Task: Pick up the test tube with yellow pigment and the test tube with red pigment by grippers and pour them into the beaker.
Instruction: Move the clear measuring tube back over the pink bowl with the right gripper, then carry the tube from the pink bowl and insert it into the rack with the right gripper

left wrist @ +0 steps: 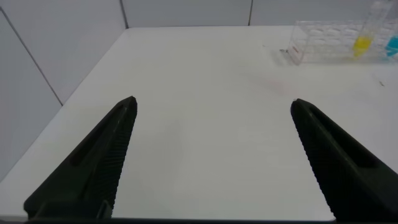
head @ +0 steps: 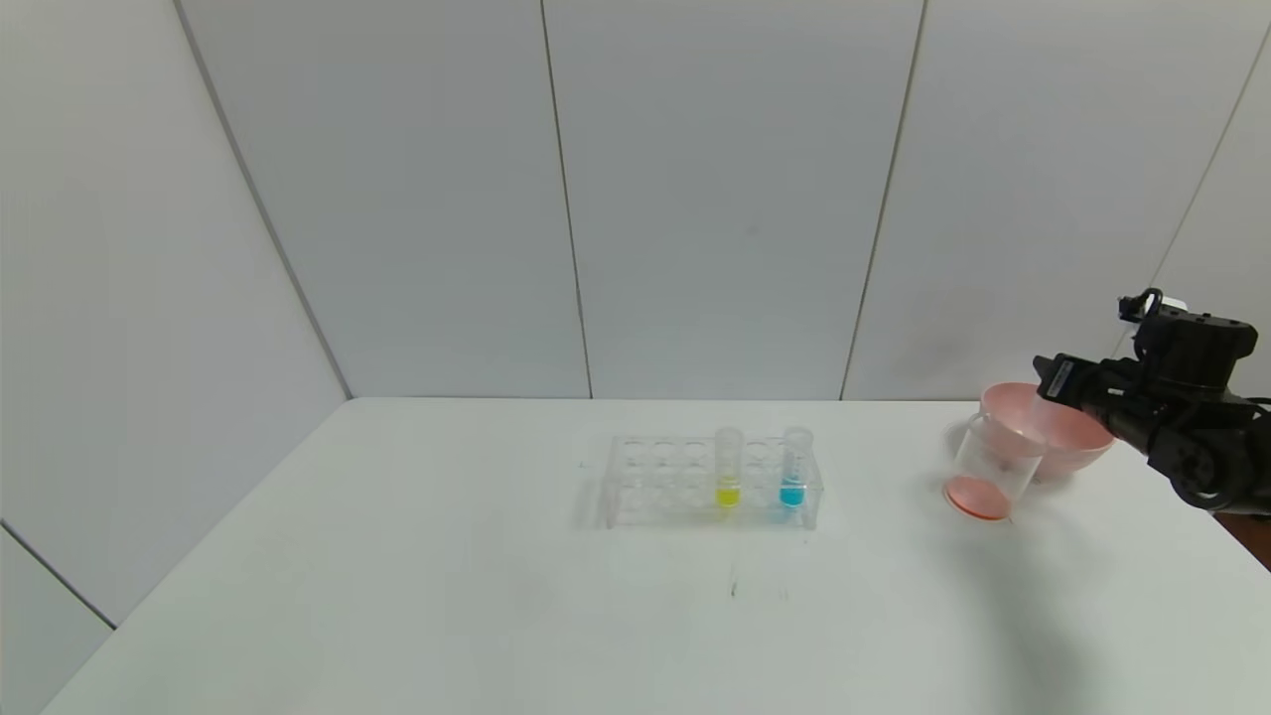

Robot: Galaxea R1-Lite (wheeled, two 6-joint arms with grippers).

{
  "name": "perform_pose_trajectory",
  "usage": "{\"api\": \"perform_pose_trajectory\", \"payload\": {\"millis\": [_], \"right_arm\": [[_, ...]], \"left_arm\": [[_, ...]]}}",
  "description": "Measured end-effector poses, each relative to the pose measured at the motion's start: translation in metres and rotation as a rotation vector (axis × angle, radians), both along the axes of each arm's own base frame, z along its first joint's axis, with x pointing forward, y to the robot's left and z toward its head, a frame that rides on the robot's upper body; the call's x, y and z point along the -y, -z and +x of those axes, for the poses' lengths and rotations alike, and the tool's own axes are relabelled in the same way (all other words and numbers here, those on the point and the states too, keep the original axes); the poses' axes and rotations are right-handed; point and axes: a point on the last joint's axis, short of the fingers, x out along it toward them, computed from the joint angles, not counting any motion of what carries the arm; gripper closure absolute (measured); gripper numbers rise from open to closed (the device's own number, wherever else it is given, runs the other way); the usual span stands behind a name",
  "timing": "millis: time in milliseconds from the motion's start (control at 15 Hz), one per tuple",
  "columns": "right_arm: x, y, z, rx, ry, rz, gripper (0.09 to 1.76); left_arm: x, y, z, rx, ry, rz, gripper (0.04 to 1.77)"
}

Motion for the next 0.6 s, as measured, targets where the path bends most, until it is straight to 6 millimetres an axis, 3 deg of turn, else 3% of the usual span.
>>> {"api": "perform_pose_trajectory", "payload": {"millis": [200, 333, 467, 600], "right_arm": [[-0.001, -0.013, -0.005, 0.027, -0.012, -0.003, 0.59], [-0.007, -0.035, -0.013, 0.063, -0.028, -0.006, 0.48], [-0.023, -0.066, -0.028, 0.089, -0.058, -0.001, 0.41], [-0.053, -0.093, -0.051, 0.109, -0.121, 0.029, 0.35]], "left_arm": [[0.000, 0.000, 0.000, 0.000, 0.000, 0.000, 0.05], [0.000, 0.000, 0.000, 0.000, 0.000, 0.000, 0.05], [0.000, 0.000, 0.000, 0.000, 0.000, 0.000, 0.05], [0.000, 0.000, 0.000, 0.000, 0.000, 0.000, 0.05]]}}
